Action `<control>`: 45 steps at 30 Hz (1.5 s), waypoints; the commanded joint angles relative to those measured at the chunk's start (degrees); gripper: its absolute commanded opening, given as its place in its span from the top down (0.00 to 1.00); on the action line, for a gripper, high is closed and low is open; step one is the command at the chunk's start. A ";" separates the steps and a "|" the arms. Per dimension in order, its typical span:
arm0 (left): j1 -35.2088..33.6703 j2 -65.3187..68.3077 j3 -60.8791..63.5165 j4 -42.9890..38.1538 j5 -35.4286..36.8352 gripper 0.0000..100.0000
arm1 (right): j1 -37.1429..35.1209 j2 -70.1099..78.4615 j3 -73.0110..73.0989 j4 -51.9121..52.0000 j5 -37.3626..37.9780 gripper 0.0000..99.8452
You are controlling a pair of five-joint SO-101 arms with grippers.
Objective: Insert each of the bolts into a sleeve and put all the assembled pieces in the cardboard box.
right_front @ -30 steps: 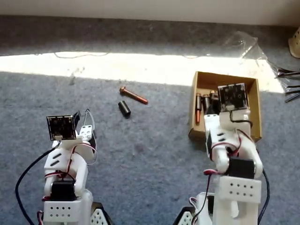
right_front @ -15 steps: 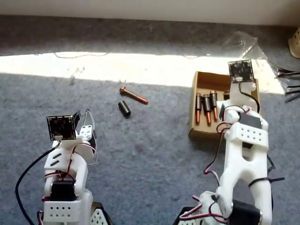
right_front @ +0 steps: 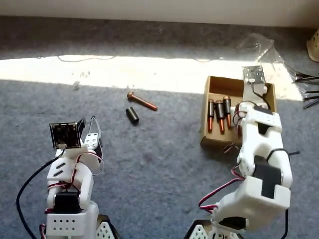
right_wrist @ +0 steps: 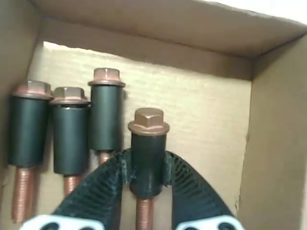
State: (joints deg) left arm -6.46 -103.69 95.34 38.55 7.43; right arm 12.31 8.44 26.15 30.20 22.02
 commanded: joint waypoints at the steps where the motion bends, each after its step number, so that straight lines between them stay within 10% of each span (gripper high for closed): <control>1: -0.57 -0.75 -0.31 -1.32 -0.53 0.91 | 0.66 1.98 -6.29 -1.80 0.62 0.99; 19: -0.57 -0.75 0.22 -1.41 -0.53 0.91 | -2.77 -7.78 -6.81 3.12 0.62 0.85; 36: -4.97 -0.75 -3.03 -0.35 -0.18 0.91 | -25.80 -25.98 -6.55 18.68 0.53 0.85; 45: -4.88 -0.75 -12.62 16.18 -0.44 0.91 | -36.53 -25.98 -6.99 19.56 0.53 0.85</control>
State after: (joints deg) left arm -10.86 -103.78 87.60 50.95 7.43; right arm -20.84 -14.95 21.49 49.54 22.02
